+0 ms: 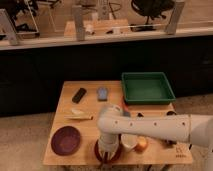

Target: Place fork in table surface

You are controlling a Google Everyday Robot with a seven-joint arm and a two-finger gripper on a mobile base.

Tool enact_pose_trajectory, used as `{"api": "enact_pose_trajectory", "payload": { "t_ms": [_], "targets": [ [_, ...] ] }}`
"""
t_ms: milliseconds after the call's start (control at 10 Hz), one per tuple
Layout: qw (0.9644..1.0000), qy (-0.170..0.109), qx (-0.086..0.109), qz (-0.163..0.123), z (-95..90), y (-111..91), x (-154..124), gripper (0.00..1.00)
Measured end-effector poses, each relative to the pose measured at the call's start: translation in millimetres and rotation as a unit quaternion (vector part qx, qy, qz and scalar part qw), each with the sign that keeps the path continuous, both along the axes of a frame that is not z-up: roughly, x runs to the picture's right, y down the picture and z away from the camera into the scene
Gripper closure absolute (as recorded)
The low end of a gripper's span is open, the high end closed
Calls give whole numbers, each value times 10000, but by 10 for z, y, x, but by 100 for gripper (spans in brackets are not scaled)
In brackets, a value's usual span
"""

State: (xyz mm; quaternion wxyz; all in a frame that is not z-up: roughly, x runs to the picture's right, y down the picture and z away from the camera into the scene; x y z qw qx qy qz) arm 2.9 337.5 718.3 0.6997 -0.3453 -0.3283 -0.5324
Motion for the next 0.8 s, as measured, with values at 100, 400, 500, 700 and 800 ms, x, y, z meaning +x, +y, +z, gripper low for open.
{"api": "enact_pose_trajectory", "payload": {
  "t_ms": [100,400,500,700,800],
  "targets": [
    [10000,5,-10,25,-8,-9,-2,100],
    [9999,33,23,124,-11,-93,52,100],
    [9999,38,24,160,-22,-125,69,100],
    [9997,50,33,233,-53,-213,96,100],
    [9996,56,50,265,-71,-262,114,100]
  ]
}}
